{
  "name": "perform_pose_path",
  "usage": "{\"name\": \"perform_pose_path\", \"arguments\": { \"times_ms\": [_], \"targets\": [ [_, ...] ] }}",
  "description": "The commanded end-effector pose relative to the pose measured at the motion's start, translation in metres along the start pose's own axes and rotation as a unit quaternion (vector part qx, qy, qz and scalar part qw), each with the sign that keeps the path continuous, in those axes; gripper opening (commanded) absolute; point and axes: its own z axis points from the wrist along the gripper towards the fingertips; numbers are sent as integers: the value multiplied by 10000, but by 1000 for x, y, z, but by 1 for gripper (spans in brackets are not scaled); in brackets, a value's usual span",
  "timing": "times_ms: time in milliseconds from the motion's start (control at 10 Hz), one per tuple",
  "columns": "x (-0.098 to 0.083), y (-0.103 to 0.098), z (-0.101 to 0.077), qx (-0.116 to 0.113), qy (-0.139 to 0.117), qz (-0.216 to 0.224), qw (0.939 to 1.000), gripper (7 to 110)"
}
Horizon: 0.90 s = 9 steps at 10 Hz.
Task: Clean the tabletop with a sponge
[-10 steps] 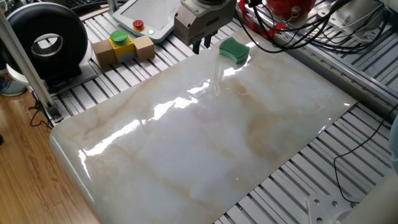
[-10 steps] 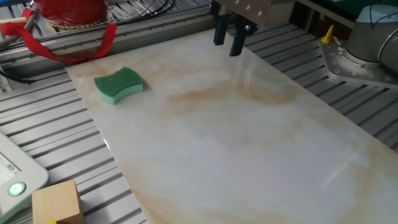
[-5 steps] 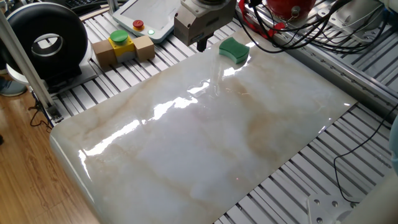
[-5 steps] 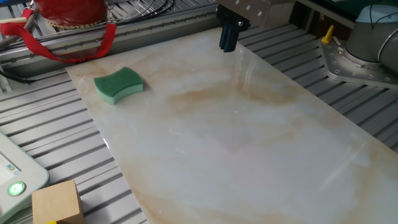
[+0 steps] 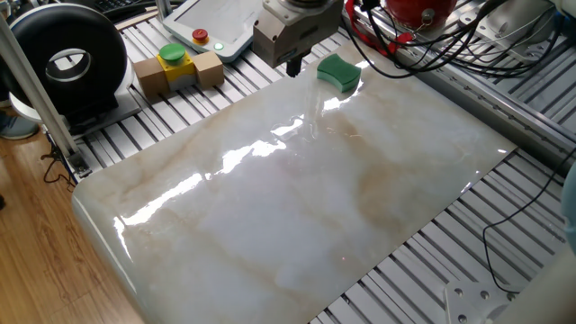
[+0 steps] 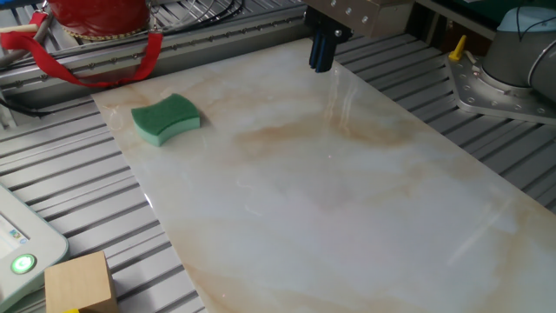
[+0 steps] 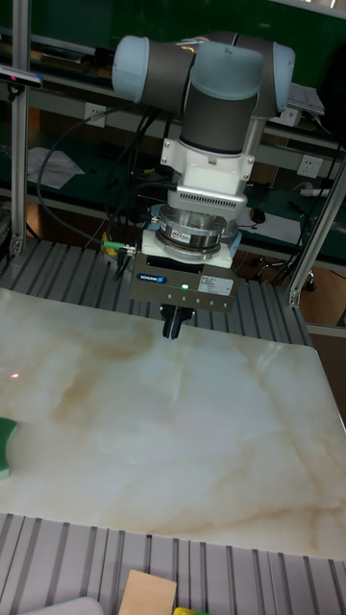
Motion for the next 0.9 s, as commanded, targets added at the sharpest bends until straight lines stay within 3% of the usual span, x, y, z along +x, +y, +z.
{"name": "perform_pose_path", "arguments": {
  "times_ms": [0,200,600,800],
  "targets": [
    [5,8,0,-164,97,-16,9998,7],
    [6,5,1,-72,106,-6,9999,7],
    [7,5,-3,-125,129,66,9998,7],
    [6,4,3,-109,91,42,9999,7]
  ]
}}
